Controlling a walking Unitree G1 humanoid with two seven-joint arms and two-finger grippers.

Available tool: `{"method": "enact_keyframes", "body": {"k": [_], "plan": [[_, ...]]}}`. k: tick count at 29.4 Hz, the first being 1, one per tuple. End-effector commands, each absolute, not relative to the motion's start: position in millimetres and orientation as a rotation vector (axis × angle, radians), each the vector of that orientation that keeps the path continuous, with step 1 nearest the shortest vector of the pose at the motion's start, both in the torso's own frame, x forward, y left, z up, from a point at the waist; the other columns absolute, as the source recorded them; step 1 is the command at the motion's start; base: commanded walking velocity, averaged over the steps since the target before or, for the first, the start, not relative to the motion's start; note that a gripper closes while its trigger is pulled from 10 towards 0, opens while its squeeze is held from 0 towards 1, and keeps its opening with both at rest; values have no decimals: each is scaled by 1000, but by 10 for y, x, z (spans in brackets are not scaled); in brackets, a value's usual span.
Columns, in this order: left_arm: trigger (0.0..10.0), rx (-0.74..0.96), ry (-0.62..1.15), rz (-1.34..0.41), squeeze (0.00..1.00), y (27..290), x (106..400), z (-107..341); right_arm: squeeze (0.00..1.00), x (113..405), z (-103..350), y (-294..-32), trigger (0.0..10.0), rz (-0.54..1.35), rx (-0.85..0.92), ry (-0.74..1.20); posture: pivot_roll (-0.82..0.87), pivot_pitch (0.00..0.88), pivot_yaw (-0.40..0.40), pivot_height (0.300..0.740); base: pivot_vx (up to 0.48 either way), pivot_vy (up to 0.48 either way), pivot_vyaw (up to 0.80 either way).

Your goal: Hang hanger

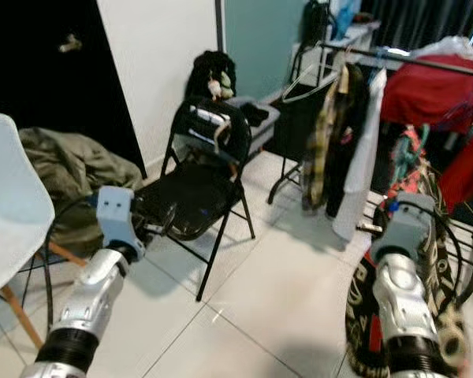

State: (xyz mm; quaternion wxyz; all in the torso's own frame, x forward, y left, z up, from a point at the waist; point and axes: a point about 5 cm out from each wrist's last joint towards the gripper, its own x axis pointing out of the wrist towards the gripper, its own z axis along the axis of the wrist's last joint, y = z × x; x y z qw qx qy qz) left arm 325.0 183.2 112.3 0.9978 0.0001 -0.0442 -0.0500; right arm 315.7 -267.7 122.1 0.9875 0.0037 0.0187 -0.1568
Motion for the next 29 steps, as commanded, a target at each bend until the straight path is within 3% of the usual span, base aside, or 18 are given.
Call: {"method": "enact_keyframes", "body": {"k": [1,29], "plan": [[10000,13,-93,-141,0,1749,3263,1145,0,3157,1305,-2761,10000,-339,-11,0,-98,0,-18,740,480,0,-800],[10000,71,-107,-179,0,1722,3232,1162,0,3124,1287,-2797,10000,-357,12,-18,-89,0,-4,740,480,0,-800]]}}
